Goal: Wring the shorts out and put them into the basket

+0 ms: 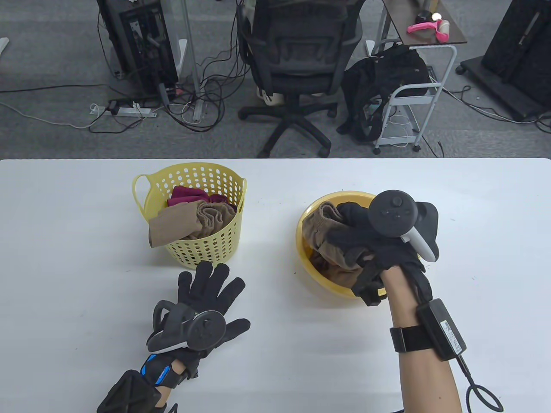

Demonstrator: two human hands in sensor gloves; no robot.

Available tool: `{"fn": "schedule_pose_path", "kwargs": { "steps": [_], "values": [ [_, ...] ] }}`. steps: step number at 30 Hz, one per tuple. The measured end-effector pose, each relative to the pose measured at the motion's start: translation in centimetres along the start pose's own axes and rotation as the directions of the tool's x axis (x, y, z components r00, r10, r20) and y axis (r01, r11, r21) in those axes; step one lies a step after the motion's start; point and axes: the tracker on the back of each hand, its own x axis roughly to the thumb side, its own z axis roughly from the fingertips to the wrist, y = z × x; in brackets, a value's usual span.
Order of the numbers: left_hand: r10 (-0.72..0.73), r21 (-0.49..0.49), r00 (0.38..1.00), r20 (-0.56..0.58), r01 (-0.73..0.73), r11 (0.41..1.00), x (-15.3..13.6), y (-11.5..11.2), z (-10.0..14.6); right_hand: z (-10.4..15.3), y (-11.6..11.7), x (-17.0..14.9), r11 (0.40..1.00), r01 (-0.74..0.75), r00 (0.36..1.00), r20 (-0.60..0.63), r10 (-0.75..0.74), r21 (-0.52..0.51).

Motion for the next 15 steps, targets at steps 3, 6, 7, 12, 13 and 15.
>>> {"fn": "schedule_pose_path", "kwargs": {
  "steps": [3,6,7,12,13,15],
  "values": [
    [-0.002,0.002,1.0,0.002,0.002,1.0,0.0,0.0,0.0,0.3,-0.8,0.5,0.998,0.057,0.998,0.011,-0.056,-0.017],
    [-0.002,0.004,1.0,0.001,0.002,1.0,0.0,0.0,0.0,0.6,-1.5,1.1,0.993,0.114,0.993,0.031,-0.113,-0.03],
    [-0.001,0.004,1.0,0.001,0.001,1.0,0.0,0.0,0.0,0.7,-1.6,1.3,0.991,0.132,0.991,0.038,-0.131,-0.032],
    [0.0,0.002,1.0,-0.001,0.0,1.0,0.0,0.0,0.0,1.0,-2.3,2.4,0.972,0.235,0.969,0.082,-0.232,-0.03],
    [-0.001,0.001,1.0,-0.001,0.001,1.0,0.0,0.0,0.0,1.1,-2.4,2.5,0.968,0.25,0.965,0.089,-0.246,-0.027],
    [-0.001,0.002,1.0,-0.002,0.001,1.0,0.0,0.1,0.1,1.2,-2.7,3.0,0.96,0.279,0.956,0.105,-0.275,-0.028]
  ]
}}
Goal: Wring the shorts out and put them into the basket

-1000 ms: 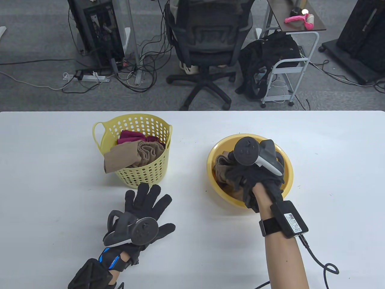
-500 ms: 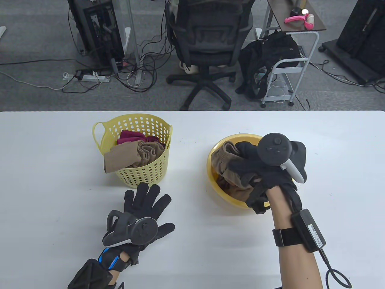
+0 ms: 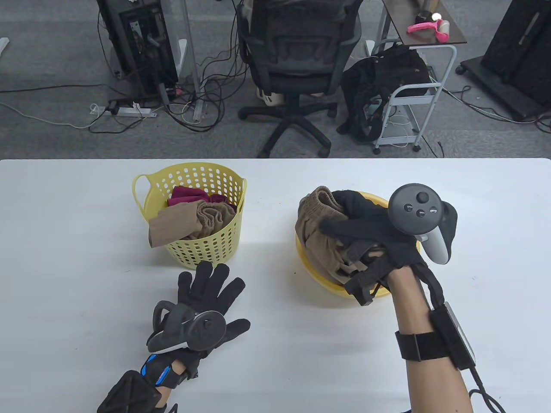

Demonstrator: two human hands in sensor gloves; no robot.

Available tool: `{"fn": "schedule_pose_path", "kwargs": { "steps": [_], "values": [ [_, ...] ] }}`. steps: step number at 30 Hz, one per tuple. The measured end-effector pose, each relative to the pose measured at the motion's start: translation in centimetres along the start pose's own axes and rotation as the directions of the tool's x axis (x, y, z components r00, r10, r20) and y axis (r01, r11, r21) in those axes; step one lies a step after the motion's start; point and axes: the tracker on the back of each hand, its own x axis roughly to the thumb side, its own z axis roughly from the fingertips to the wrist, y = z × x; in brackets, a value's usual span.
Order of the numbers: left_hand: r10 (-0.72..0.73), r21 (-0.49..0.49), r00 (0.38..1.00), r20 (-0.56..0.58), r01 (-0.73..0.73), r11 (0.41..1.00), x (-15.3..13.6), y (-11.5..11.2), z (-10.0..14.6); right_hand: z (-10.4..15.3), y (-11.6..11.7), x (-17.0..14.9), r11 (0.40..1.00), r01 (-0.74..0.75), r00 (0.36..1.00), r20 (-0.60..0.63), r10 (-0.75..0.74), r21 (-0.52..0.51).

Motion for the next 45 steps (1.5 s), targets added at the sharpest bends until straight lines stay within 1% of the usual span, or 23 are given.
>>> {"fn": "schedule_pose_path", "kwargs": {
  "steps": [2,13,21,26,30,36,45],
  "values": [
    [0.0,0.001,1.0,-0.001,0.0,1.0,0.0,0.0,0.0,0.1,-0.3,0.6,1.0,0.03,0.999,0.023,-0.029,-0.011],
    [0.002,0.003,1.0,-0.002,-0.002,1.0,-0.1,0.1,0.0,0.3,-1.3,1.8,0.976,0.213,0.976,0.054,-0.21,-0.049],
    [0.005,0.003,1.0,-0.005,-0.005,1.0,-0.1,0.1,0.0,0.3,-1.2,3.2,0.937,0.35,0.933,0.101,-0.345,-0.025],
    [0.006,0.003,1.0,-0.007,-0.006,1.0,-0.1,0.2,0.0,0.2,-0.8,4.1,0.921,0.39,0.914,0.126,-0.386,-0.009],
    [0.006,0.004,1.0,-0.006,-0.006,1.0,-0.1,0.2,0.0,0.1,-0.6,4.9,0.92,0.392,0.912,0.14,-0.387,-0.011],
    [0.006,0.009,1.0,-0.008,-0.006,1.0,-0.1,0.2,0.0,0.0,-0.3,6.2,0.899,0.439,0.886,0.166,-0.434,0.007],
    [0.009,0.011,1.0,-0.006,-0.009,1.0,-0.1,0.2,0.0,0.2,0.7,8.1,0.859,0.508,0.838,0.193,-0.511,0.067]
  ]
}}
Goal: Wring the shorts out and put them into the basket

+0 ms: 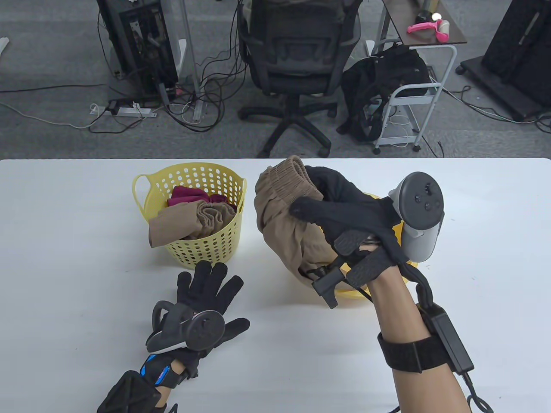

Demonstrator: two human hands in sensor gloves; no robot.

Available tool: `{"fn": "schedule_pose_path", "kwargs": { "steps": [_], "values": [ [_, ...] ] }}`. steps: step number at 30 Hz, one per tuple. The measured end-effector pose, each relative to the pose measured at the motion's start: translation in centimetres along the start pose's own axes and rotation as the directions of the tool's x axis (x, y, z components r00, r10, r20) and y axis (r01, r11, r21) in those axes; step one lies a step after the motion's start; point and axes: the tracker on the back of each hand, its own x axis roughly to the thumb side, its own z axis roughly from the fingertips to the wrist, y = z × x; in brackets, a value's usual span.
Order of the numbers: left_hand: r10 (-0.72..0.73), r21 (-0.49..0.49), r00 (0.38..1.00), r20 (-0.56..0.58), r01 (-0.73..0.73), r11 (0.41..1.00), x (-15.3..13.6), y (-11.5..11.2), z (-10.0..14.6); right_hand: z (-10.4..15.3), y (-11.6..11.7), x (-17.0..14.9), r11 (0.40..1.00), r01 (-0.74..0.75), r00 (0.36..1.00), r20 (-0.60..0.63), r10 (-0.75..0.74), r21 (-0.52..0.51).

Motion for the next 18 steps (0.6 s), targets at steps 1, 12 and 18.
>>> {"fn": "schedule_pose_path", "kwargs": {
  "steps": [1,12,18],
  "values": [
    [0.0,0.002,1.0,-0.001,0.0,1.0,0.0,0.0,0.0,0.0,0.2,0.1,1.0,0.013,1.0,0.003,-0.013,0.006],
    [0.005,0.02,1.0,-0.008,-0.005,1.0,-0.1,0.2,0.1,-0.6,2.0,1.4,0.994,0.097,0.995,0.033,-0.098,0.042],
    [0.007,0.027,1.0,-0.008,-0.007,1.0,-0.2,0.2,0.2,-0.7,2.3,1.5,0.991,0.129,0.991,0.033,-0.13,0.046]
  ]
}}
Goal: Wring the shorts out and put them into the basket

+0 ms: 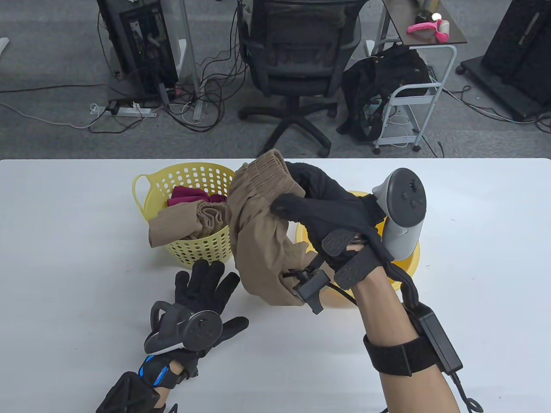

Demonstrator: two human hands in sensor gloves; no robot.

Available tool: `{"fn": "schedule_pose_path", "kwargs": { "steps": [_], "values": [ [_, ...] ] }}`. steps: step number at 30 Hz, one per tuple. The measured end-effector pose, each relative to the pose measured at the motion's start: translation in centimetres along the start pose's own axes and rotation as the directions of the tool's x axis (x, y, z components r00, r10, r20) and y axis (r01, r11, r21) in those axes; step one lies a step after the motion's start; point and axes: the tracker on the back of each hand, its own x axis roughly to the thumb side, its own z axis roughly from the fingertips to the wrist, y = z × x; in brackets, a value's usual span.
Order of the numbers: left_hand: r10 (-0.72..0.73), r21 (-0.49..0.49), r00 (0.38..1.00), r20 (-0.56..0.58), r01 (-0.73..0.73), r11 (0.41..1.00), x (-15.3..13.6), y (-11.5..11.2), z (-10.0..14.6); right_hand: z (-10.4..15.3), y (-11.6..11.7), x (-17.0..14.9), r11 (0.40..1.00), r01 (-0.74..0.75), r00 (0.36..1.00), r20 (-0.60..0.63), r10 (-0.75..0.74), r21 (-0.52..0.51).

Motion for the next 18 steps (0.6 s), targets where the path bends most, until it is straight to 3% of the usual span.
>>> {"fn": "schedule_pose_path", "kwargs": {
  "steps": [9,18],
  "values": [
    [0.004,0.002,1.0,0.001,-0.004,1.0,0.0,0.0,0.1,-0.1,0.0,0.2,1.0,0.0,1.0,0.003,0.001,-0.001],
    [0.013,-0.003,1.0,0.002,-0.013,1.0,-0.1,0.1,0.1,-0.2,-1.3,-0.2,0.999,-0.022,1.0,-0.013,0.022,-0.042]
  ]
}}
